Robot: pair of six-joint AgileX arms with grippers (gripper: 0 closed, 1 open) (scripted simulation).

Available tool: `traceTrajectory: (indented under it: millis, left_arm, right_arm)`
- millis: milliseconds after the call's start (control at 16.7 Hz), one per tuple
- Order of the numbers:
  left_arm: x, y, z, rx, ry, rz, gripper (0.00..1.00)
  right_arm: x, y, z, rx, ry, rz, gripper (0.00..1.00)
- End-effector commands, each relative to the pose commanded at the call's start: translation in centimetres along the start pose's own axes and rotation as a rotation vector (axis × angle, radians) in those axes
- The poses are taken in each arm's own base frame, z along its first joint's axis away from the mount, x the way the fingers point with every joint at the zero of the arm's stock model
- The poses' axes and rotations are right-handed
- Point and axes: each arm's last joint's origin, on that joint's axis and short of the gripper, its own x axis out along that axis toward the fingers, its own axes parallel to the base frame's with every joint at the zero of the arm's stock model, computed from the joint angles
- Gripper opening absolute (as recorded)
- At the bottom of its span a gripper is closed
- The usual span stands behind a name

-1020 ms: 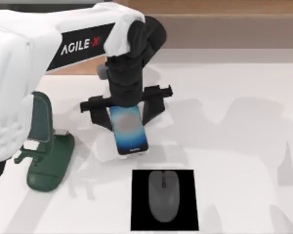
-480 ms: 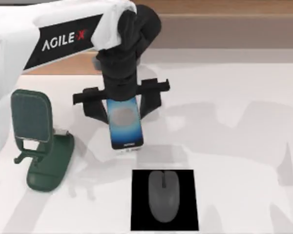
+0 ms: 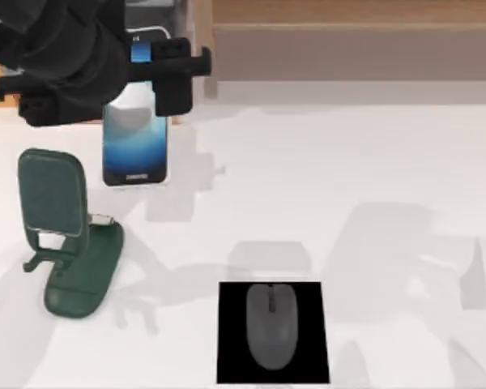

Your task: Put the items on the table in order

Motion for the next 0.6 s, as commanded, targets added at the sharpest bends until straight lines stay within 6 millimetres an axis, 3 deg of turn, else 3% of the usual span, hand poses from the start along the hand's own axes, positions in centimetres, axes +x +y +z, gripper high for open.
traceTrajectory:
  millis: [120, 240, 420, 600]
  left_arm:
    - [-3.8, 2.1, -3.0, 0.032, -0.121, -0.037, 0.0]
    - [-5.1, 4.0, -6.4, 0.063, -0.212, -0.054, 0.0]
    - [-3.8, 6.4, -11.0, 0.116, -0.321, -0.051, 0.0]
    - [-1.9, 8.2, -14.3, 0.164, -0.444, -0.024, 0.0]
  right_arm:
    - [0.0, 0.0, 0.0, 0.0, 0.0, 0.0, 1.0]
    - [0.0, 0.0, 0.0, 0.0, 0.0, 0.0, 1.0]
    - [0.0, 0.0, 0.0, 0.0, 0.0, 0.0, 1.0]
    - [0.0, 0.0, 0.0, 0.0, 0.0, 0.0, 1.0]
